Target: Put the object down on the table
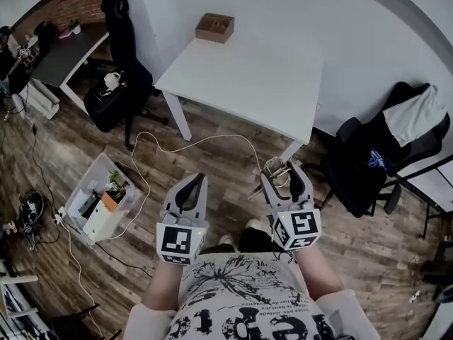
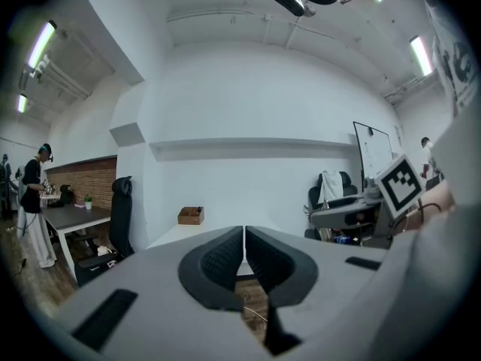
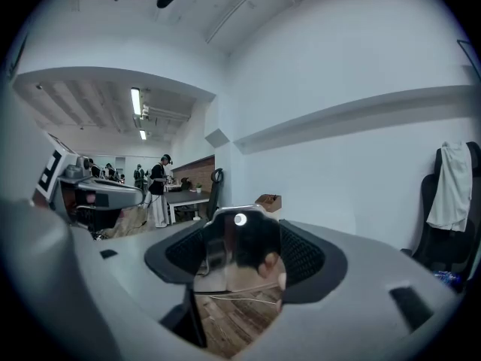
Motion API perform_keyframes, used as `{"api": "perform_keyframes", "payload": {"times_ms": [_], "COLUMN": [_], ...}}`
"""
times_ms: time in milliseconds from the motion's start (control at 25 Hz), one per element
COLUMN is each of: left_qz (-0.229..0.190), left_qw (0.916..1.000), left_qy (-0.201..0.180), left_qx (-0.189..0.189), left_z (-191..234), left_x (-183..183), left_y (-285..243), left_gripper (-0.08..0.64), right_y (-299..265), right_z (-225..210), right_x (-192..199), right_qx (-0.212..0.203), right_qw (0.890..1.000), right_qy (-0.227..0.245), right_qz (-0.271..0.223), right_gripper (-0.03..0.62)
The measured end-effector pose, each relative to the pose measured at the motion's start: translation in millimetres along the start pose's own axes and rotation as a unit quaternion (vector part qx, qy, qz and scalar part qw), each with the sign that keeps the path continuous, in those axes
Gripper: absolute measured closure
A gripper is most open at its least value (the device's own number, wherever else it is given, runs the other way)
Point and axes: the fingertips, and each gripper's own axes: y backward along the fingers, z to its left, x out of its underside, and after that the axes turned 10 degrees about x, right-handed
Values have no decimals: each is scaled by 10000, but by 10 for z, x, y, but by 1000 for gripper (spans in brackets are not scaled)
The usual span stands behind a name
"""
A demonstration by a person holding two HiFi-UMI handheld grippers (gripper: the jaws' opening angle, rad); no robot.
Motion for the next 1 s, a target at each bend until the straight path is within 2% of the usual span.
{"api": "perform_keyframes", "payload": {"times_ms": [240, 480, 720, 1000], "left_qz": [53, 10, -141, -171], "left_qw": [9999, 9992, 9980, 9981], "left_qy": [12, -111, -248, -186], "left_qx": [-155, -379, -568, -557], "left_z": [407, 829, 1237, 1505], "left_x": [71, -85, -395, -483], "left_y": [-427, -1074, -1877, -2784], "left_gripper": [548, 548, 548, 548], "right_y": [-648, -1490, -2334, -3128], "right_z": [-75, -316, -670, -1217], "right_x": [41, -126, -481, -486], "right_qx": [-112, -283, -487, -373], "right_qw": [9999, 9996, 9985, 9991], "right_qy": [-51, -80, -32, -15], "right_qz": [40, -29, -253, -188], "right_gripper": [307, 307, 307, 307]}}
